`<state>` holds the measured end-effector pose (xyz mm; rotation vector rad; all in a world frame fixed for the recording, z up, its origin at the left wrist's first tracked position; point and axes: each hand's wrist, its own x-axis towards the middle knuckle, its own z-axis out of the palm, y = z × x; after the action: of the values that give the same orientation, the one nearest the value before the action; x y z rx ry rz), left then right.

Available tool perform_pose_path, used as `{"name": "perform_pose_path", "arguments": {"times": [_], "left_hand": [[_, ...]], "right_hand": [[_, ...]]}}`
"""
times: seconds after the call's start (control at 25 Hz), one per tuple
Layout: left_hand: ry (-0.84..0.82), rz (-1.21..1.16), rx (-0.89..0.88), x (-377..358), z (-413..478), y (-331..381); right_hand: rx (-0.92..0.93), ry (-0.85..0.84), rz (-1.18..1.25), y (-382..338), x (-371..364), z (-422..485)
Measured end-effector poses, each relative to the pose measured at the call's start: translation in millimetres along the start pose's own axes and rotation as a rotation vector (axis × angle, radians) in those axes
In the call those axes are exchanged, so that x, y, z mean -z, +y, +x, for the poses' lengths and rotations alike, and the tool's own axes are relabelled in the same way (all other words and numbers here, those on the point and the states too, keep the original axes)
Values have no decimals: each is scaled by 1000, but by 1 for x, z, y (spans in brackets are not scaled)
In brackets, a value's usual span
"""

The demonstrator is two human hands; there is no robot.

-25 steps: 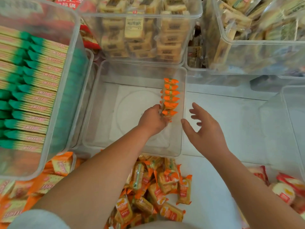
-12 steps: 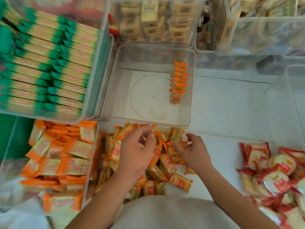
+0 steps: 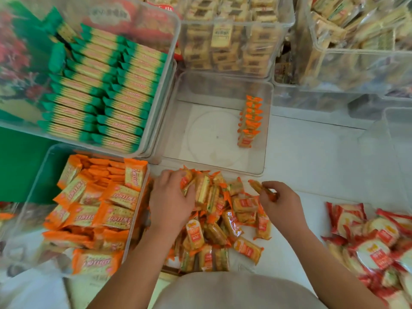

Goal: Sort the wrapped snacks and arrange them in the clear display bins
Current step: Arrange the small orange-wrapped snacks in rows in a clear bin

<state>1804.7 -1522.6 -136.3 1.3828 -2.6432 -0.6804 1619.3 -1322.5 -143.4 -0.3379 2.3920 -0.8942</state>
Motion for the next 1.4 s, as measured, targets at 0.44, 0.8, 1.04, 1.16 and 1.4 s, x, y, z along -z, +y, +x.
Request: {"name": "perform_pose_path", "arguments": {"times": [0.44, 0.8, 1.04, 1.16, 1.4], "left_hand": [[-84, -64, 163, -5, -53, -50], [-111, -900, 145, 50, -79, 2], [-318, -1005, -37, 69, -119, 40], [-315, -957, -64, 67, -137, 48], [-247, -970, 5, 52, -156, 40]], "right_hand": [[-135, -242, 718, -45, 35, -61], [54, -170, 493, -58, 42, -102], [145, -139, 468, -67, 46, -127], [142, -199, 468, -65, 43, -138], [158, -335, 409, -50, 39, -155]]}}
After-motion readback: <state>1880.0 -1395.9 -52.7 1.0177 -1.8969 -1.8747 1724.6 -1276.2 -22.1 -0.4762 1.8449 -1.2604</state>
